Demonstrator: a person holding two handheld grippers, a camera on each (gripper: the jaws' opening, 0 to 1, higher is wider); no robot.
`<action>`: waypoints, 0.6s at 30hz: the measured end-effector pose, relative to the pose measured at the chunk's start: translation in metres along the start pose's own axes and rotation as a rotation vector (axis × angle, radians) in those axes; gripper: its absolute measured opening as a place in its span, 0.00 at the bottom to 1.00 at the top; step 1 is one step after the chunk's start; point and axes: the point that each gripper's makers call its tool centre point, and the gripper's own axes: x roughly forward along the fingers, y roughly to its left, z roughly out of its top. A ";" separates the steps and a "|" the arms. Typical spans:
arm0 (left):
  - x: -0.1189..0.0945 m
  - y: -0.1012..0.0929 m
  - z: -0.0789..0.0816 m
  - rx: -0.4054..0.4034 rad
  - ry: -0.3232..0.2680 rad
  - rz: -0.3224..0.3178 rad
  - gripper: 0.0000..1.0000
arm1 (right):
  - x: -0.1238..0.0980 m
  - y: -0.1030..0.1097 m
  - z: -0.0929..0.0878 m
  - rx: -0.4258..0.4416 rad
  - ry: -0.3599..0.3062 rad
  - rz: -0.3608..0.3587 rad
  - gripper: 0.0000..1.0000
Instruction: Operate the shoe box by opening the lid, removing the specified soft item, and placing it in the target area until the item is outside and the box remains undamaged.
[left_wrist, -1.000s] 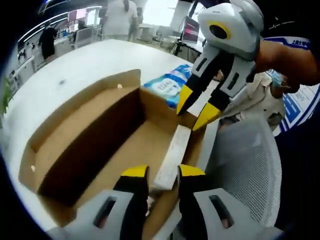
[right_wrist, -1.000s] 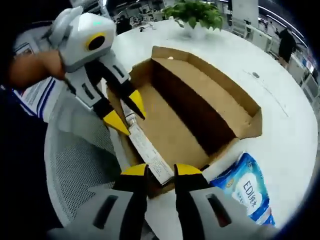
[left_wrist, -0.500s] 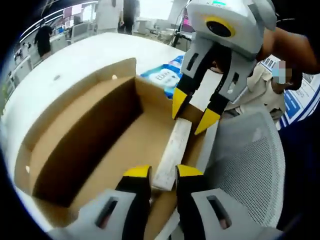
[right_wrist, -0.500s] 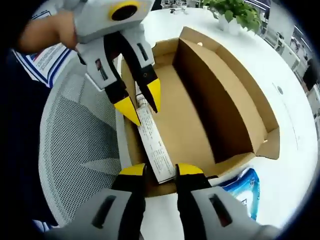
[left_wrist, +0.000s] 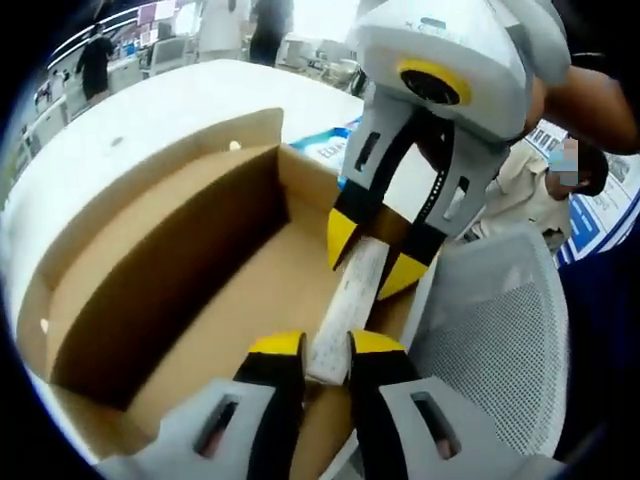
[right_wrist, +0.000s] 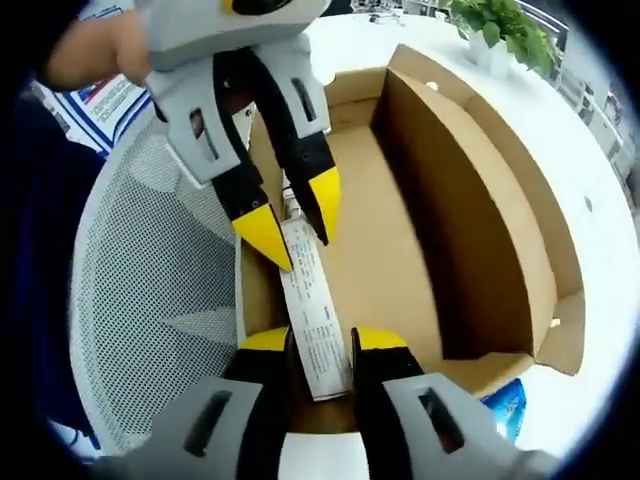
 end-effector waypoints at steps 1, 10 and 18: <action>0.000 0.000 0.000 -0.003 -0.001 0.001 0.14 | 0.002 0.001 0.000 -0.011 0.007 0.007 0.20; 0.001 0.001 0.000 -0.011 -0.009 0.000 0.13 | 0.010 0.000 0.002 -0.016 0.018 0.038 0.20; 0.001 0.001 0.001 -0.015 -0.019 0.004 0.13 | 0.020 0.003 0.003 -0.056 0.035 0.055 0.21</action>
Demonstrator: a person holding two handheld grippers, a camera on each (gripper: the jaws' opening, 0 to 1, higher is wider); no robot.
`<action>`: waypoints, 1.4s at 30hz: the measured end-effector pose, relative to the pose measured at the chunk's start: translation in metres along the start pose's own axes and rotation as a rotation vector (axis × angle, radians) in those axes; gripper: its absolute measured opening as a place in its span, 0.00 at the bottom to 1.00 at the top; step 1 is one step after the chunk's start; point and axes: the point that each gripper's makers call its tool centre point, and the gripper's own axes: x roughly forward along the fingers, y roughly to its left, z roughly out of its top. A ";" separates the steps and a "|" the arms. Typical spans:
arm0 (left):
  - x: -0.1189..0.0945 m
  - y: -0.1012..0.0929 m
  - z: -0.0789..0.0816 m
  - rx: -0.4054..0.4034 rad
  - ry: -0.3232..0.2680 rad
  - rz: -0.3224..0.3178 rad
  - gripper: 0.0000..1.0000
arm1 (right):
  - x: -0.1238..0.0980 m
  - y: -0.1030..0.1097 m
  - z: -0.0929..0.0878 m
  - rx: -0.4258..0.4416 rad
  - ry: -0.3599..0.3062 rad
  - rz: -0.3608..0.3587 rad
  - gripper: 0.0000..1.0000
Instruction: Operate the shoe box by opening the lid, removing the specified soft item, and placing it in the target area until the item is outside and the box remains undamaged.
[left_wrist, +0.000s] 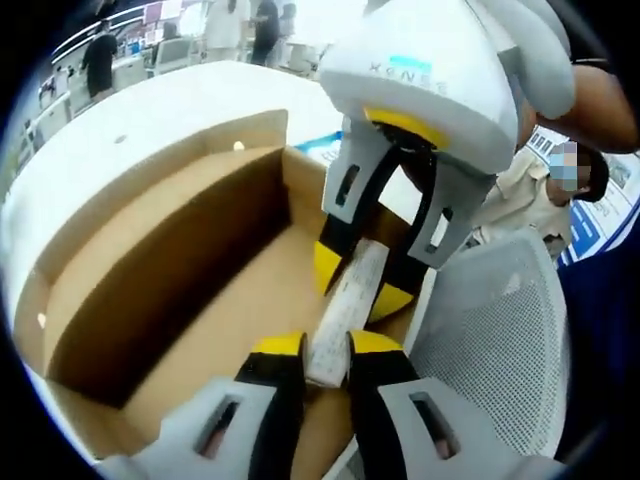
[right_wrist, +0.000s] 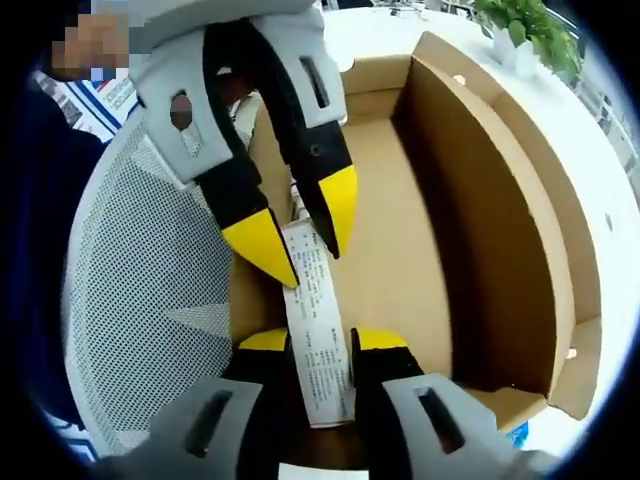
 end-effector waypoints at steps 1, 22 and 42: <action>0.000 0.000 0.000 0.001 -0.002 0.001 0.12 | 0.002 0.000 0.000 -0.011 0.006 -0.001 0.21; -0.123 0.071 -0.029 -0.308 -0.298 0.496 0.03 | 0.005 -0.004 0.002 -0.024 -0.036 -0.040 0.18; -0.127 0.091 -0.109 -0.512 -0.219 0.569 0.06 | 0.006 -0.006 0.003 0.000 -0.043 -0.069 0.18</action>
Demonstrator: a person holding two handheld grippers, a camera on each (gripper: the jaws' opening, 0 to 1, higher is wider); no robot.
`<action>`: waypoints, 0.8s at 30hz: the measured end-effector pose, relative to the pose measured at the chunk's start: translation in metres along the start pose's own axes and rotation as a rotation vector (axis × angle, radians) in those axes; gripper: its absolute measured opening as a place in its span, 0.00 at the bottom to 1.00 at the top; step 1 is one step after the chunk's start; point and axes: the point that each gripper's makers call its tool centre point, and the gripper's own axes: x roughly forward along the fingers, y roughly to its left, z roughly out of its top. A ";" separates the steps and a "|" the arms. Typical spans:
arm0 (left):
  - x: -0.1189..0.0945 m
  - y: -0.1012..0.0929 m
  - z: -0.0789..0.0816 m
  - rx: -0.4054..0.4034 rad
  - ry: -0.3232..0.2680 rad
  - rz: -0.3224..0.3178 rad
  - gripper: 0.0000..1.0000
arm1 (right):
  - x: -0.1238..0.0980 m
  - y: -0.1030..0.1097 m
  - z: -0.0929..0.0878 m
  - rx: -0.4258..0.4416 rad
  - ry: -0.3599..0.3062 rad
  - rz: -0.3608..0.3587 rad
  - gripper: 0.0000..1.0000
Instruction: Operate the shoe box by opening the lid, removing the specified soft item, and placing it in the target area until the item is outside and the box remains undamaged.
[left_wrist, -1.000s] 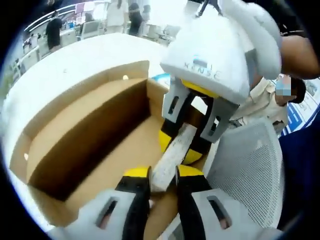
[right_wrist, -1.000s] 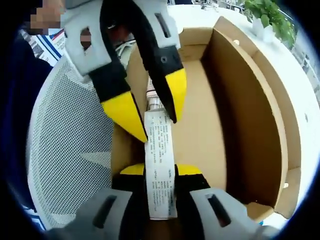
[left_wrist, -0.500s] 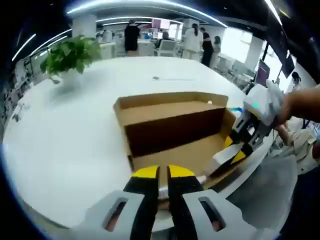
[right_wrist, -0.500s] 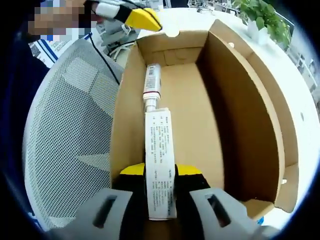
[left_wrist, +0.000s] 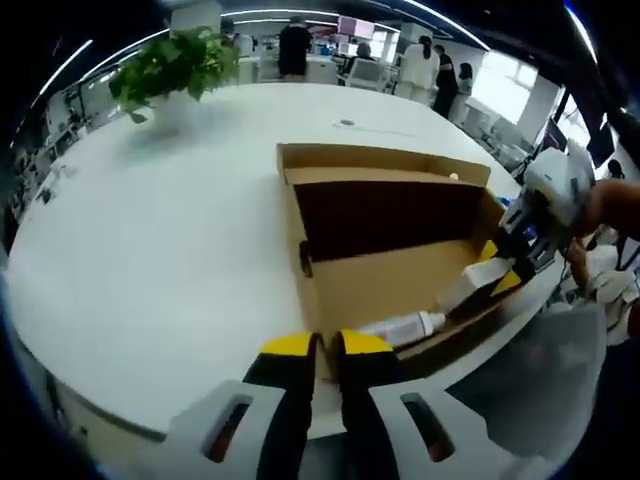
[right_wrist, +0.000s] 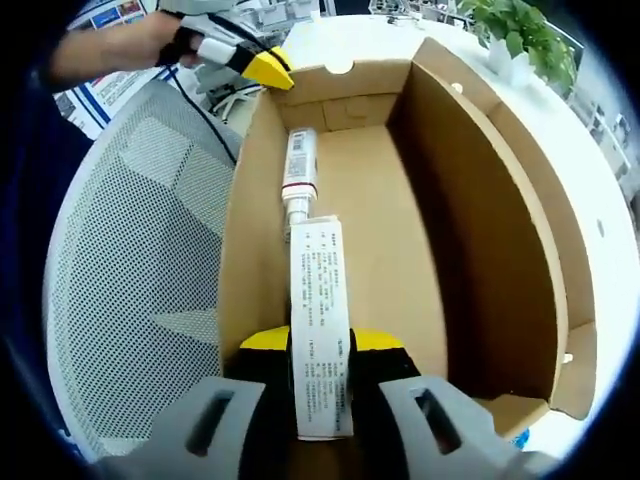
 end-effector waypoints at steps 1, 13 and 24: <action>0.000 0.000 0.000 -0.019 -0.006 -0.003 0.06 | 0.000 0.000 0.000 0.000 -0.001 0.000 0.18; -0.001 0.001 0.002 -0.080 -0.063 0.063 0.03 | -0.005 -0.007 0.000 0.019 -0.008 -0.038 0.18; -0.002 0.004 0.005 -0.056 -0.090 0.113 0.01 | -0.036 -0.022 0.007 0.057 -0.067 -0.100 0.18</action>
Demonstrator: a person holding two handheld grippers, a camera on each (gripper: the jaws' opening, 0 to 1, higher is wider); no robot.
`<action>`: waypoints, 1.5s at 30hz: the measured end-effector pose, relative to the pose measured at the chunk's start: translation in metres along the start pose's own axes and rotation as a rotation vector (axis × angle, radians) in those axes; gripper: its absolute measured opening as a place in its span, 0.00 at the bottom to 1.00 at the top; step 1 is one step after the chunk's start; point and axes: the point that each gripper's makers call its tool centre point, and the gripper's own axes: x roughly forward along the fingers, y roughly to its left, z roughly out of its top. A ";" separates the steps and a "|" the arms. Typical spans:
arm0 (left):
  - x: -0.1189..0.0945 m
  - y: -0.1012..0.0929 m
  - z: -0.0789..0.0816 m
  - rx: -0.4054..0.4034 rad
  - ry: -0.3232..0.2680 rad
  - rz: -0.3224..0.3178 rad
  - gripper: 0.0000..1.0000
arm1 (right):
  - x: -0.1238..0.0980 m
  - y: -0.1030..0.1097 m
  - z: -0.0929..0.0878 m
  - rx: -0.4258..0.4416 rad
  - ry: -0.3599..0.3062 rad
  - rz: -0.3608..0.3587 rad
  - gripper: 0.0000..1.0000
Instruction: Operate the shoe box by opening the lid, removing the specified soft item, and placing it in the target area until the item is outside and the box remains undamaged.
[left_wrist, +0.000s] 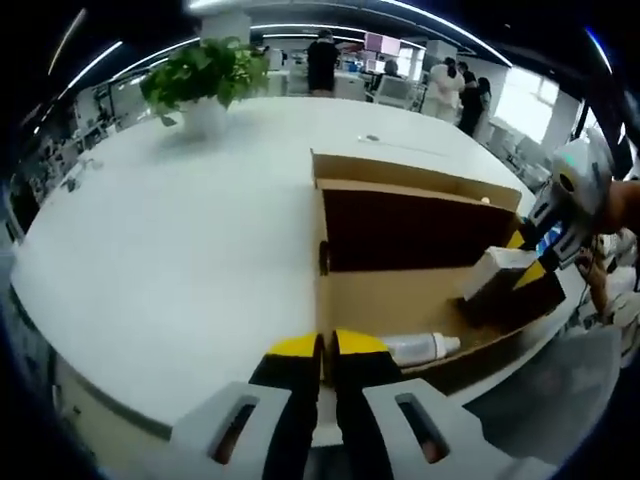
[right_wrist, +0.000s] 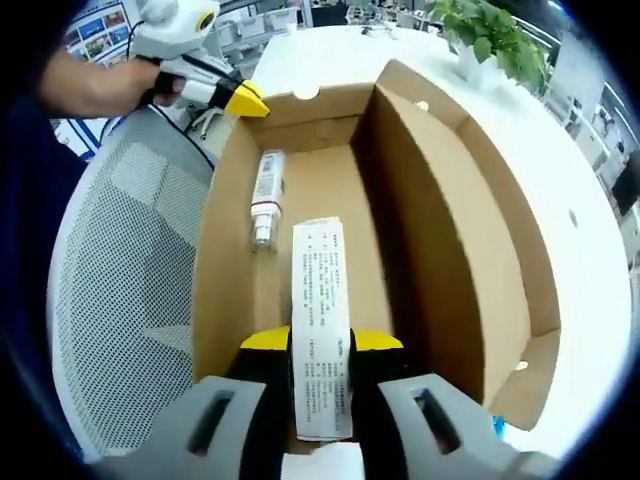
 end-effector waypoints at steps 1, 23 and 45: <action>0.001 0.001 0.000 -0.003 -0.001 -0.001 0.01 | -0.004 -0.001 0.002 0.002 -0.008 -0.009 0.18; 0.000 0.001 0.000 -0.038 -0.008 -0.009 0.01 | -0.091 -0.016 0.016 -0.053 -0.055 -0.095 0.18; 0.000 0.000 -0.002 -0.043 -0.009 -0.014 0.01 | -0.137 -0.042 -0.065 -0.097 0.138 -0.096 0.18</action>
